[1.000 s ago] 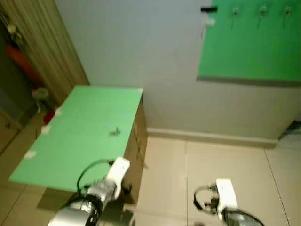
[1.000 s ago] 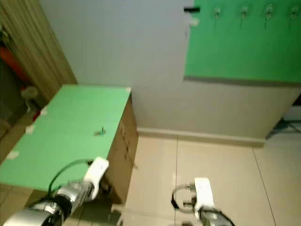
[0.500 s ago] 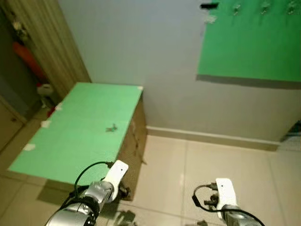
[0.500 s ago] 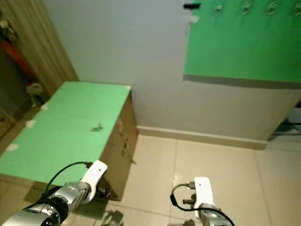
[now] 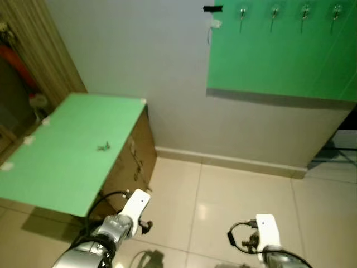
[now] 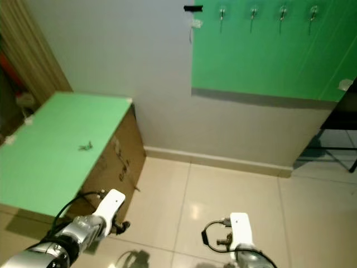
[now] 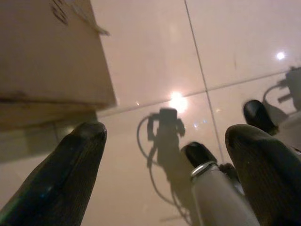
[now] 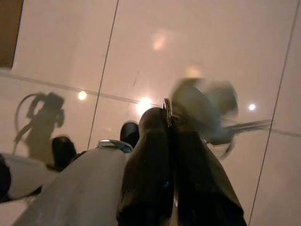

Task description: Hang keys on a hook

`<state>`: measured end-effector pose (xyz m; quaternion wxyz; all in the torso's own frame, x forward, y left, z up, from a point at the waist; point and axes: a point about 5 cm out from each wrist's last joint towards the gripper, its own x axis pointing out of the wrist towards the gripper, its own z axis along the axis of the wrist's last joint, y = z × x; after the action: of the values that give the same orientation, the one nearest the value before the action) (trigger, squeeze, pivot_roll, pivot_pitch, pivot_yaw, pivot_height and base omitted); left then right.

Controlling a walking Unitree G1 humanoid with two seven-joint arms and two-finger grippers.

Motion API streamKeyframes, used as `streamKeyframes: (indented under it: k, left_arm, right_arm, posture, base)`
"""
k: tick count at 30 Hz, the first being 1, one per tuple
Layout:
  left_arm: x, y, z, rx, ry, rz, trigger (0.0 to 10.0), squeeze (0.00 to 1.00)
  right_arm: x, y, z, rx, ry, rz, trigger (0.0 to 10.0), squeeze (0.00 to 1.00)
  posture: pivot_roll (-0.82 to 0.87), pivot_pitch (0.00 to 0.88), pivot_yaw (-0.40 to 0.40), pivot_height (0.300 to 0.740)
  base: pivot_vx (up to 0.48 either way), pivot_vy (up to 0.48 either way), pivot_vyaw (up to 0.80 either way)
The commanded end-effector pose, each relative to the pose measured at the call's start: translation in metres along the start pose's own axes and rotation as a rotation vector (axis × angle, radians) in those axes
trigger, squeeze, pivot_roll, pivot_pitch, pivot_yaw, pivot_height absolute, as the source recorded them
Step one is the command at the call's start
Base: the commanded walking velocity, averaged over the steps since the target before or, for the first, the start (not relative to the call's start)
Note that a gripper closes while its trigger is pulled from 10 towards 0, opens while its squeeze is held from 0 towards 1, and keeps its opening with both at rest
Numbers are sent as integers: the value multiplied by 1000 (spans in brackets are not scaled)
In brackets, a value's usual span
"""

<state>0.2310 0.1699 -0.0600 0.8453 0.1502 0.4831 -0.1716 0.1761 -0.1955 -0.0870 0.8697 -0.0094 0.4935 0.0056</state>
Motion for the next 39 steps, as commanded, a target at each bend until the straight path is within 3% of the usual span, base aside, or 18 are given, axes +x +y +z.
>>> streamKeyframes:
  k: [1, 15, 19, 23, 35, 39]
  left_arm:
    - [-2, 8, 2, 6, -4, 24, 10000, 0]
    - [-1, 6, 2, -4, -5, 18, 10000, 0]
    - [-1, 4, 0, -76, -9, 37, 10000, 0]
    - [0, 3, -5, -205, -11, 73, 10000, 0]
    - [2, -4, -8, -207, 3, 71, 10000, 0]
    - [2, -7, -8, -191, 7, 53, 10000, 0]
  right_arm:
    - [1, 7, 3, -9, 0, 13, 0, 0]
    - [3, 5, 17, -15, -27, -10, 0, 0]
    - [1, 3, 5, -16, -3, -14, 0, 0]
    - [1, 2, 1, 0, 6, -8, 0, 0]
    - [0, -1, 1, -89, 26, 10, 0, 0]
    - [-3, -5, -16, -101, 49, 9, 0, 0]
  posture:
    - [-193, 0, 101, 740]
    - [-193, 0, 97, 740]
    - [-190, 0, 90, 740]
    - [-181, 0, 78, 740]
    - [-155, 9, 19, 740]
    - [-151, 9, 14, 740]
  base:
    - [0, 0, -744]
    - [71, 48, -618]
    - [349, 327, 0]
    - [347, 332, 0]
    - [351, 327, 0]
    - [431, 68, 0]
